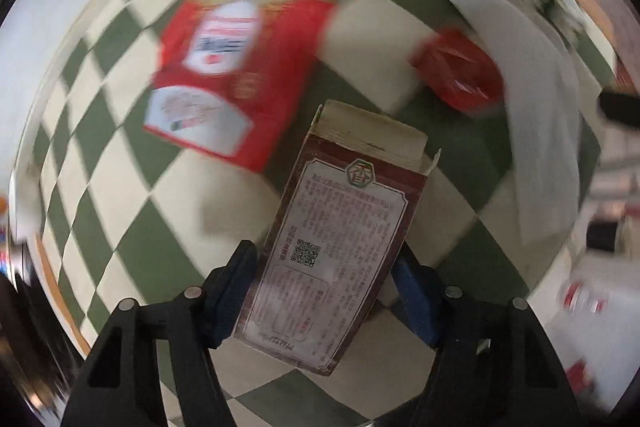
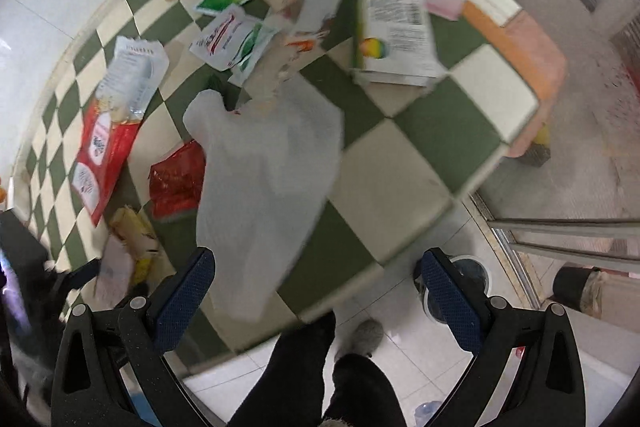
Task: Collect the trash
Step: 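Grasp the brown paper box with the left tool while the right tool grasps the white tissue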
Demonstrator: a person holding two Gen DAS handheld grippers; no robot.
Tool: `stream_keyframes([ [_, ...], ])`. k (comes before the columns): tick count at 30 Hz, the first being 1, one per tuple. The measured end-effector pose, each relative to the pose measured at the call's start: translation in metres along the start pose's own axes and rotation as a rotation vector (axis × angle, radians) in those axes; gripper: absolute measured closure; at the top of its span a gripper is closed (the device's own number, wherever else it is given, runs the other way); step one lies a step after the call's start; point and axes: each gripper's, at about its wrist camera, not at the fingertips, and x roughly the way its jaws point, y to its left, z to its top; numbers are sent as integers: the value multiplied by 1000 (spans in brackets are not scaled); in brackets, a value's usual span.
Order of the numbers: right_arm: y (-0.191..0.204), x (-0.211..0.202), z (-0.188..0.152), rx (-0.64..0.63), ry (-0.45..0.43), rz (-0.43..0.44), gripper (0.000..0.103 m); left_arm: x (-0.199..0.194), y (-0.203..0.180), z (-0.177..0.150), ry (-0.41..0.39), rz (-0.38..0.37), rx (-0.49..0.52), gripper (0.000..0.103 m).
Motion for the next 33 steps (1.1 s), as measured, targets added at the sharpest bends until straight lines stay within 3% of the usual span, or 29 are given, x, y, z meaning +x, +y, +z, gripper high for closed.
stream_keyframes([
  [3, 15, 22, 10, 6, 10, -17, 0, -6, 22, -2, -2, 45, -147, 38],
  [5, 23, 37, 15, 14, 17, -26, 6, -4, 33, -4, 16, 32, -228, 38],
  [9, 34, 60, 18, 4, 33, -42, 22, -5, 35, -1, 27, 6, -232, 38],
  [12, 45, 56, 12, -78, -24, -89, 58, -7, 40, 5, 30, -11, -222, 34],
  [14, 44, 54, 8, -93, -39, -88, 98, -11, 52, 7, 34, -32, -228, 35],
  [15, 42, 53, 6, -91, -33, -84, 99, -14, 53, 9, 34, -44, -227, 41],
  [22, 16, 26, -22, -30, -37, 46, 99, -52, 42, 0, -24, -31, -207, 43],
  [26, 0, -1, -36, 24, -40, 221, 99, -76, 47, 1, -88, -16, -197, 43],
  [30, -6, -38, -42, 24, -112, 371, 99, -99, 32, -1, -148, -1, -207, 44],
  [33, -9, -44, -36, 33, -94, 496, 99, -88, 38, -2, -173, 17, -222, 44],
])
